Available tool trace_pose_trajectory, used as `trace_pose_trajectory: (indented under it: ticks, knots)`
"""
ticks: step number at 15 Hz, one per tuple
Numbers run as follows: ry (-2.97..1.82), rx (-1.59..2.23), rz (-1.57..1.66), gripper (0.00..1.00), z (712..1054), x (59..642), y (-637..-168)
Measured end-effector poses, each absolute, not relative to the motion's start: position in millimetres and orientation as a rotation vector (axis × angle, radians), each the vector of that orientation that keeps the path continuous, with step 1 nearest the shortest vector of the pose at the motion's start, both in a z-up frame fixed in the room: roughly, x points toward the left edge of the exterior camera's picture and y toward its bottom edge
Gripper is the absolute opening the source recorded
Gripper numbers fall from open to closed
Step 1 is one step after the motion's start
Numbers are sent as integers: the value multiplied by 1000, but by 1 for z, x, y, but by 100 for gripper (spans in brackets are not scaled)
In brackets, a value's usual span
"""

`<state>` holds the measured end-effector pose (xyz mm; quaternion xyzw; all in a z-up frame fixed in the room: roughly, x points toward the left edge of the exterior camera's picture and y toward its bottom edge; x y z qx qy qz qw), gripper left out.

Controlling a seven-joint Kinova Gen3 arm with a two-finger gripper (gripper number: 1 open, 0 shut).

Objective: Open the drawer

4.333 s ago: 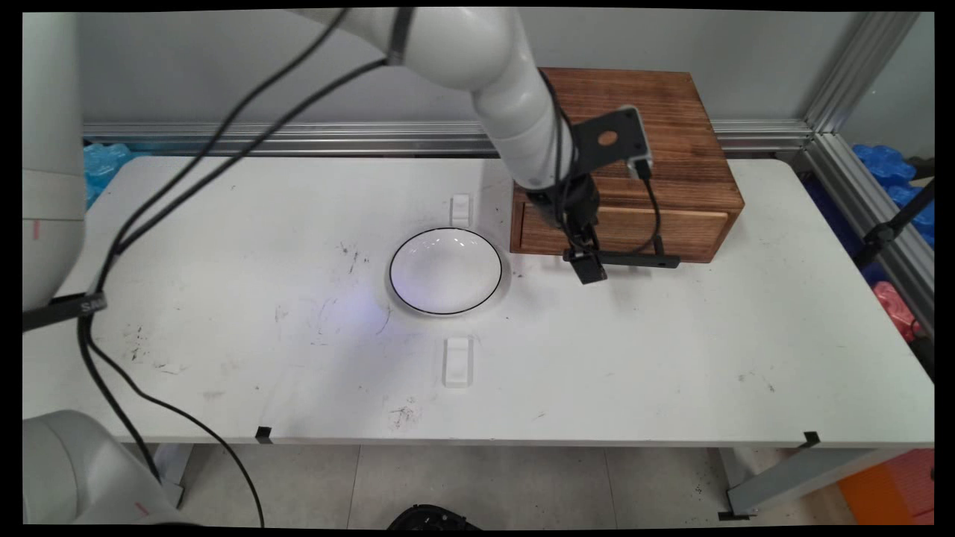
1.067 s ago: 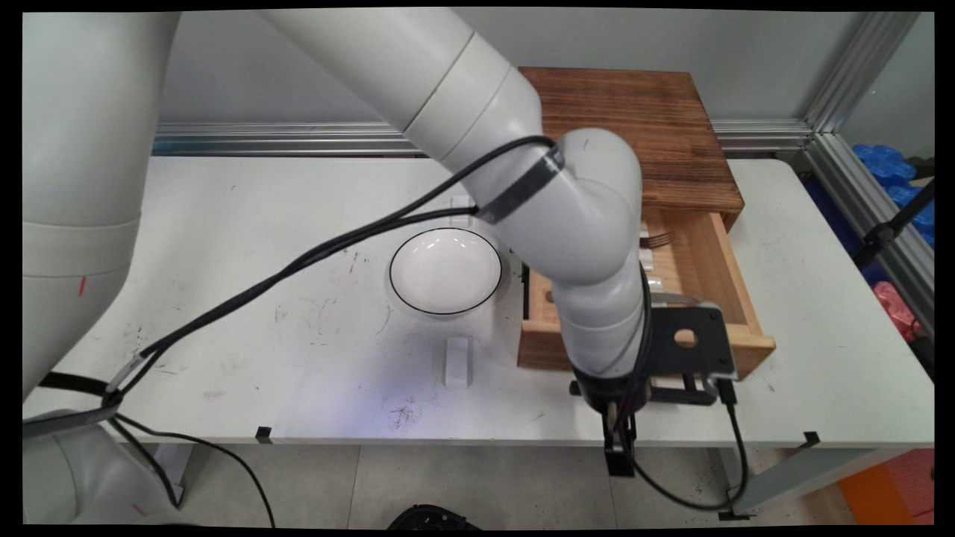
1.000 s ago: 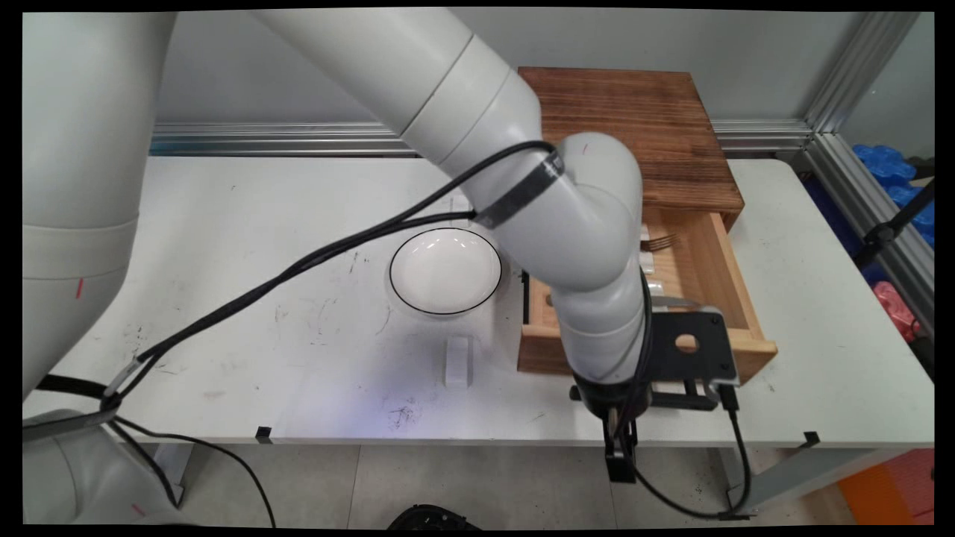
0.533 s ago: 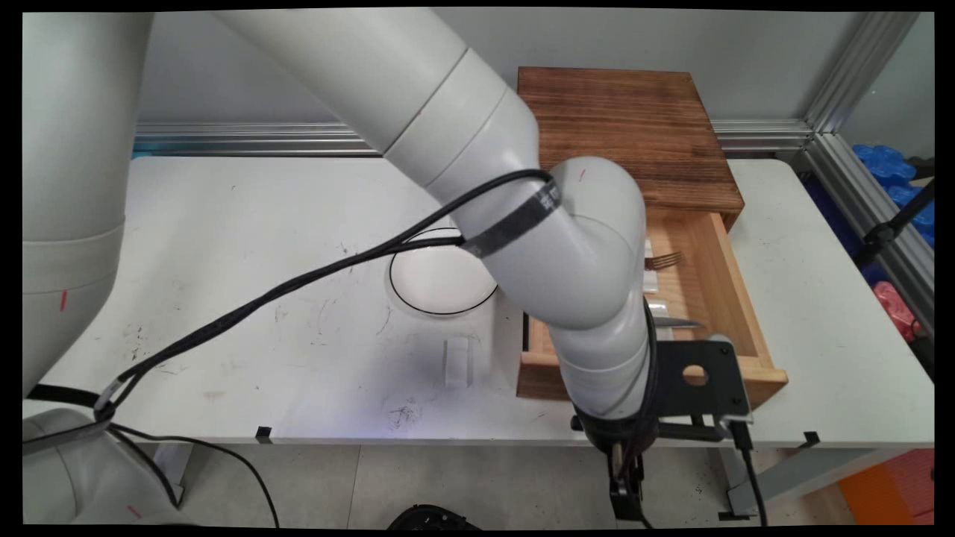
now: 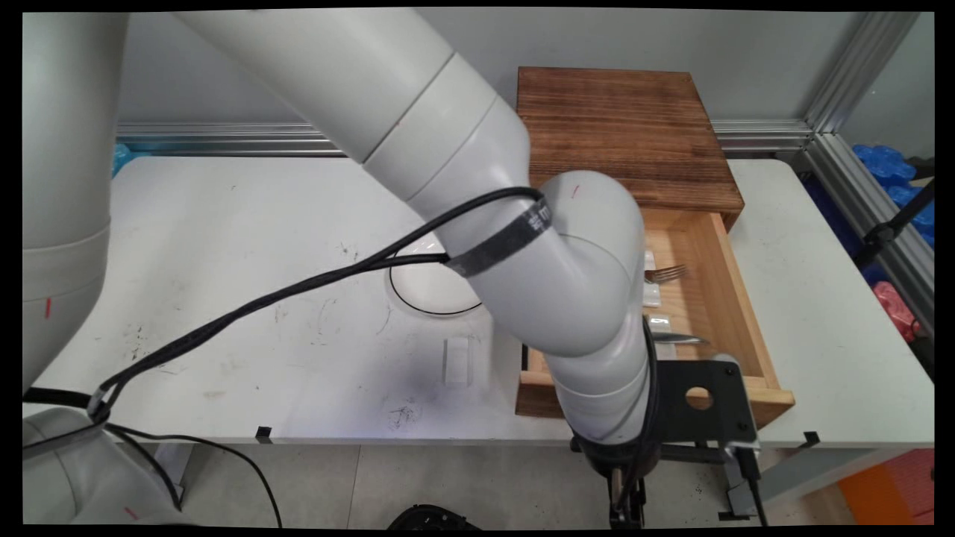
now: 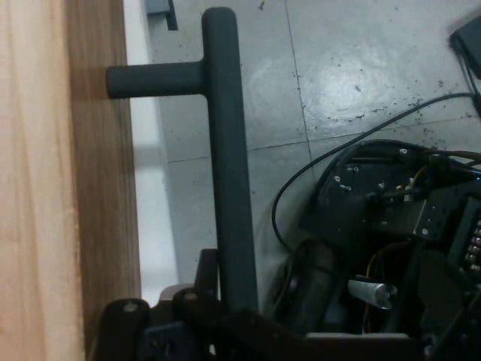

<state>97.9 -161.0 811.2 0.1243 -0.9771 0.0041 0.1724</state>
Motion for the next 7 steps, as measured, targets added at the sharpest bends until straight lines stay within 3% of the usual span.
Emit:
trace_pose_trajectory:
  ticks: [7]
  knots:
    - [-2761,357,17,100,821,98,-152]
